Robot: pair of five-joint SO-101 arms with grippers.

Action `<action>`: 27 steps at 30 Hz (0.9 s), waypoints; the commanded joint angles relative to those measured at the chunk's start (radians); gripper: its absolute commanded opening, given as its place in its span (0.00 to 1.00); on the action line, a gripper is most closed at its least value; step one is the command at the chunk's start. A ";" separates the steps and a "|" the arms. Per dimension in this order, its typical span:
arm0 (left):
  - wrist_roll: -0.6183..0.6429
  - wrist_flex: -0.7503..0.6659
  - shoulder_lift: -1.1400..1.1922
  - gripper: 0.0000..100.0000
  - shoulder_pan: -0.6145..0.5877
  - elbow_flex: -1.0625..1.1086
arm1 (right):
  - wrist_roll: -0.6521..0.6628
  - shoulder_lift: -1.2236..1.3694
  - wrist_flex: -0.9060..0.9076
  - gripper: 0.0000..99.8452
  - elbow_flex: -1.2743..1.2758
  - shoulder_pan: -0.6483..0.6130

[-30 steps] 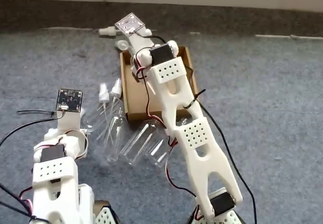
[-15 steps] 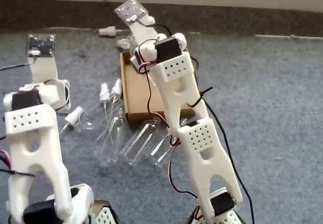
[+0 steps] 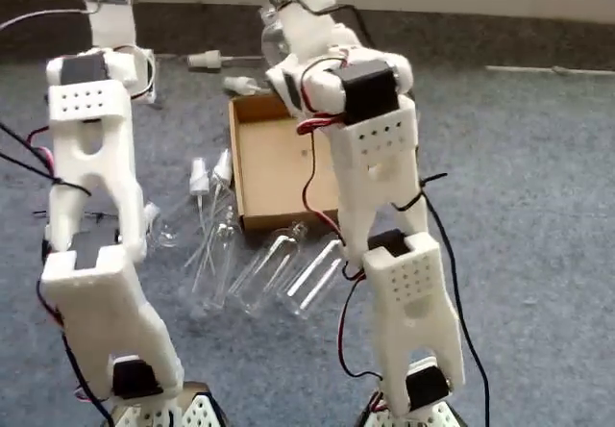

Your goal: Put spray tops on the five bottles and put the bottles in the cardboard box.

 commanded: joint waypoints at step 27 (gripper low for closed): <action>0.002 -0.470 0.989 0.15 0.197 -0.874 | -0.095 -0.154 0.018 0.00 0.305 0.386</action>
